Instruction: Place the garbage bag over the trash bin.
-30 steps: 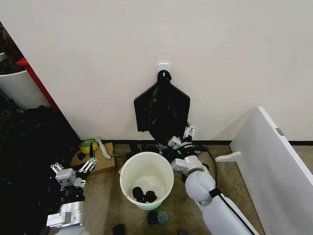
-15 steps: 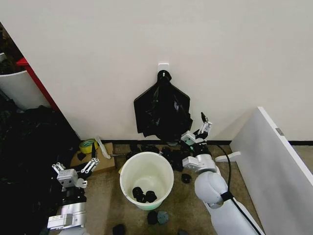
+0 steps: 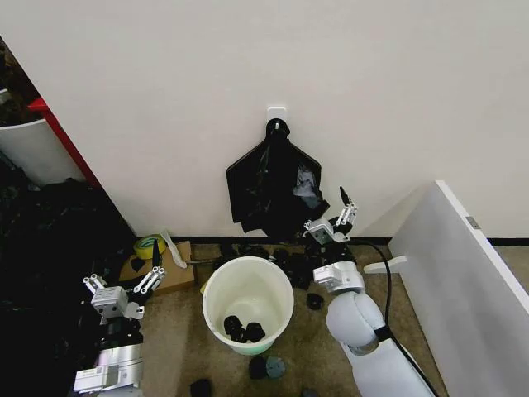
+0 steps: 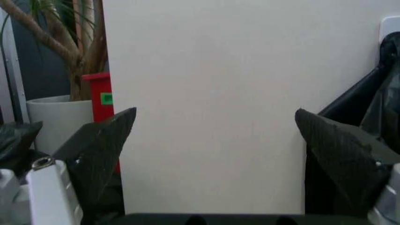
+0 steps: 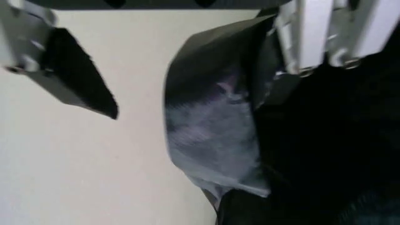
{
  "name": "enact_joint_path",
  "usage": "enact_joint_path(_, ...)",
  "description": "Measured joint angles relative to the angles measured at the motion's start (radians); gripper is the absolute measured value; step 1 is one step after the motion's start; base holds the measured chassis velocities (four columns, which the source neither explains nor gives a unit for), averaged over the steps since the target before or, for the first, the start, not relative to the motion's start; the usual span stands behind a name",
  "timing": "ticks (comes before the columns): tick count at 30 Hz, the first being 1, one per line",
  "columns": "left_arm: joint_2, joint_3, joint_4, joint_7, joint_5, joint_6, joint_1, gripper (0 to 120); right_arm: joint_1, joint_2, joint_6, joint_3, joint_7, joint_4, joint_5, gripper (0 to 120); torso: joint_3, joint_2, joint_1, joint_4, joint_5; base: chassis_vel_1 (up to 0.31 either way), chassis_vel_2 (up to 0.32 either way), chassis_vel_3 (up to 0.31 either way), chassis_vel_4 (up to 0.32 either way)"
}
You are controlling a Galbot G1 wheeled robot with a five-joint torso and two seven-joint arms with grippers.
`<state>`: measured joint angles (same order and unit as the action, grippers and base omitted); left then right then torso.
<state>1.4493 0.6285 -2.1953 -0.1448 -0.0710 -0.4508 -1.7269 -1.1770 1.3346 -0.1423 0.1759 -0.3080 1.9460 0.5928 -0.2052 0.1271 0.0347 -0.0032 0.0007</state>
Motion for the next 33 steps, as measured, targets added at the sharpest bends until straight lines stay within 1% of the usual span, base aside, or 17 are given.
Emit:
enact_joint_path(1,0.0,0.0,0.0,0.0,0.0,0.0,0.0,100,0.0,0.0,0.0,0.0,0.0,0.0,0.0,72,0.0,0.0,0.0,0.0,0.0,0.0,0.0,0.0,0.0)
enact_joint_path(8,0.004,-0.005,0.012,0.0,0.005,-0.002,0.006,100,-0.05,0.002,0.029,-0.014,-0.004,0.035,-0.032,43,0.0,0.0,0.0,0.0,0.0,0.0,0.0,0.0,0.0)
enact_joint_path(9,0.004,-0.005,0.012,0.0,0.005,-0.002,0.006,100,-0.05,0.002,0.029,-0.014,-0.004,0.035,-0.032,43,0.0,0.0,0.0,0.0,0.0,0.0,0.0,0.0,0.0)
enact_joint_path(10,0.005,-0.006,0.013,0.0,0.005,-0.002,0.007,100,-0.054,0.002,0.03,-0.016,-0.004,0.039,-0.037,39,0.0,0.0,0.0,0.0,0.0,0.0,0.0,0.0,0.0)
enact_joint_path(11,0.005,-0.007,0.015,-0.001,0.005,-0.002,0.008,100,-0.059,0.002,0.03,-0.018,-0.004,0.045,-0.049,34,0.0,0.0,0.0,0.0,0.0,0.0,0.0,0.0,0.0)
enact_joint_path(12,0.005,-0.007,0.016,-0.001,0.005,-0.002,0.009,100,-0.064,0.001,0.031,-0.021,-0.004,0.05,-0.064,32,0.0,0.0,0.0,0.0,0.0,0.0,0.0,0.0,0.0)
enact_joint_path(13,0.006,-0.008,0.017,-0.001,0.005,-0.002,0.01,100,-0.067,0.0,0.031,-0.024,-0.003,0.054,-0.078,26,0.0,0.0,0.0,0.0,0.0,0.0,0.0,0.0,0.0)
enact_joint_path(16,0.005,-0.008,0.024,-0.001,0.005,-0.002,0.015,100,-0.075,-0.006,0.034,-0.038,0.018,0.073,-0.171,13,0.0,0.0,0.0,0.0,0.0,0.0,0.0,0.0,0.0)
enact_joint_path(17,0.005,-0.008,0.024,-0.001,0.005,-0.002,0.015,100,-0.075,-0.006,0.034,-0.038,0.018,0.073,-0.171,13,0.0,0.0,0.0,0.0,0.0,0.0,0.0,0.0,0.0)
enact_joint_path(20,0.005,-0.008,0.028,-0.001,0.004,-0.002,0.02,100,-0.072,-0.01,0.045,-0.042,0.037,0.074,-0.237,1,0.0,0.0,0.0,0.0,0.0,0.0,0.0,0.0,0.0)
enact_joint_path(24,-0.009,-0.007,0.03,0.001,-0.008,0.002,0.038,100,-0.073,-0.017,0.071,-0.051,0.06,0.083,-0.331,0,0.0,0.0,0.0,0.0,0.0,0.0,0.0,0.0,0.0)
enact_joint_path(25,-0.009,-0.007,0.03,0.001,-0.008,0.002,0.038,100,-0.073,-0.017,0.071,-0.051,0.06,0.083,-0.331,0,0.0,0.0,0.0,0.0,0.0,0.0,0.0,0.0,0.0)
enact_joint_path(27,-0.024,-0.006,0.028,0.026,-0.038,0.004,0.065,100,-0.07,-0.019,0.081,-0.056,0.069,0.092,-0.384,0,0.0,0.0,0.0,0.0001,-0.0002,0.0,0.0,0.0,0.0)
enact_joint_path(29,-0.059,-0.008,0.028,0.071,-0.083,0.004,0.101,100,-0.06,-0.021,0.097,-0.059,0.078,0.099,-0.439,0,0.0,0.0,0.0,-0.0001,0.0003,0.0,0.0,0.0,0.0)
enact_joint_path(31,-0.123,-0.015,0.046,0.138,-0.157,-0.001,0.151,100,-0.049,-0.025,0.124,-0.059,0.096,0.104,-0.491,0,0.0,0.0,0.0,0.0002,-0.0001,0.0,0.0,0.0,0.0)
enact_joint_path(32,-0.148,-0.017,0.058,0.16,-0.183,-0.003,0.171,100,-0.047,-0.027,0.139,-0.059,0.104,0.105,-0.508,0,0.0,0.0,0.0,-0.0001,-0.0002,0.0,0.0,0.0,0.0)
enact_joint_path(33,-0.148,-0.017,0.058,0.16,-0.183,-0.003,0.171,100,-0.047,-0.027,0.139,-0.059,0.104,0.105,-0.508,0,0.0,0.0,0.0,-0.0001,-0.0002,0.0,0.0,0.0,0.0)
